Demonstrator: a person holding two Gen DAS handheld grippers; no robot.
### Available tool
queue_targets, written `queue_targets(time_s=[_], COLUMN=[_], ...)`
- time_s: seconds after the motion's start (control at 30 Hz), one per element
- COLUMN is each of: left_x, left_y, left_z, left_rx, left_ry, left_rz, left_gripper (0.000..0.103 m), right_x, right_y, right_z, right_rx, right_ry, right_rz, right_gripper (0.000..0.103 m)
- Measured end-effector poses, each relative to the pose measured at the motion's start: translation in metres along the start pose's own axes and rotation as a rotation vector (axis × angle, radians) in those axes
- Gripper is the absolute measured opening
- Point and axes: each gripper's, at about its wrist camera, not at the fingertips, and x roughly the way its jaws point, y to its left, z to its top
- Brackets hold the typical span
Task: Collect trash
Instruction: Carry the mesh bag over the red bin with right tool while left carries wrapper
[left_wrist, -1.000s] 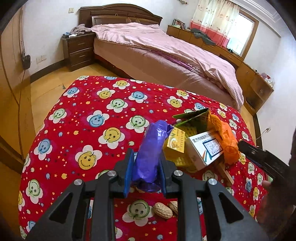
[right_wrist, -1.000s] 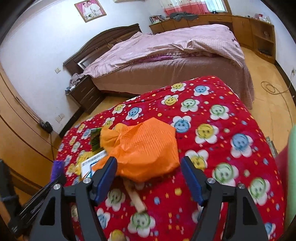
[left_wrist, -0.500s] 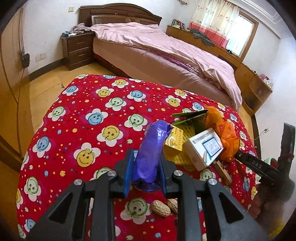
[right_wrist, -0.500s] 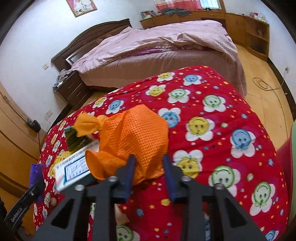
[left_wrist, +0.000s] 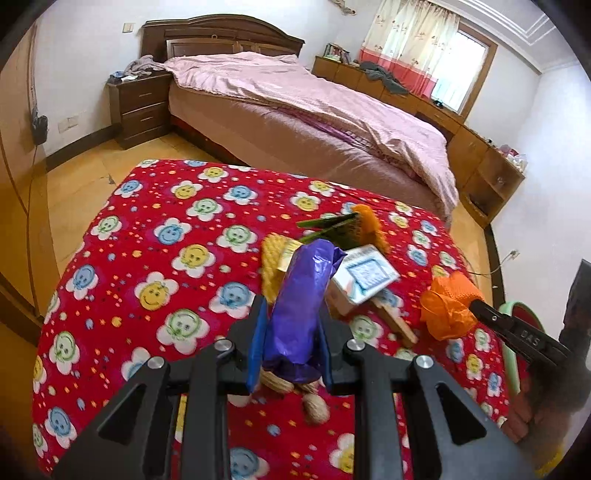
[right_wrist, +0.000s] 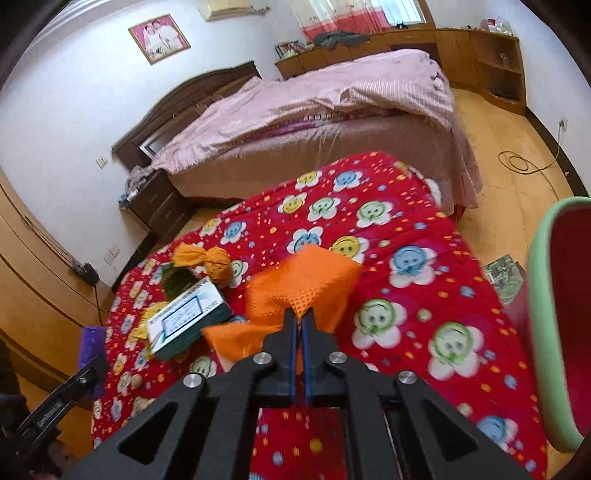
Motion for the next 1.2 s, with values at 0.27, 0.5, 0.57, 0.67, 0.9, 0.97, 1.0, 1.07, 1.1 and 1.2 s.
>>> queue_targets(time_s=[0.27, 0.5, 0.57, 0.67, 0.9, 0.97, 1.0, 1.07, 1.1, 1.2], left_x=[-0.022, -0.032, -0.033, -0.033, -0.027, -0.024, -0.023, -0.019, -0.018, -0.012], left_y=[-0.031, -0.061, -0.069, -0.082, -0.111, -0.123, -0.127, -0.139, -0.146, -0.166], left_z=[-0.012, -0.024, -0.027, -0.03, -0.036, -0.039, -0.04, -0.044, -0.046, -0.051], left_rx=[0.043, 0.086, 0.096, 0.116, 0.171, 0.196, 0.205, 0.233, 0.246, 0.285], left_ry=[0.005, 0.029, 0.038, 0.051, 0.087, 0.103, 0.108, 0.118, 0.124, 0.144], left_rz=[-0.068, -0.142, -0.156, -0.177, -0.222, -0.245, -0.252, -0.262, -0.268, -0.288], left_gripper=[0.025, 0.025, 0.025, 0.025, 0.025, 0.025, 0.025, 0.025, 0.025, 0.025], right_x=[-0.071, -0.127, -0.143, -0.161, -0.188, -0.196, -0.199, -0.204, -0.206, -0.213], right_y=[-0.025, -0.056, -0.066, -0.081, -0.114, -0.125, -0.13, -0.14, -0.146, -0.165], right_z=[-0.012, -0.022, -0.024, -0.027, -0.032, -0.034, -0.035, -0.037, -0.039, -0.042], right_rx=[0.04, 0.092, 0.107, 0.129, 0.18, 0.2, 0.209, 0.226, 0.238, 0.27], right_ry=[-0.099, -0.186, -0.215, -0.247, -0.295, -0.309, -0.316, -0.327, -0.333, -0.342], right_rz=[0.023, 0.009, -0.002, -0.017, -0.062, -0.077, -0.084, -0.096, -0.105, -0.126], right_gripper=[0.004, 0.004, 0.004, 0.004, 0.004, 0.004, 0.004, 0.004, 0.004, 0.004])
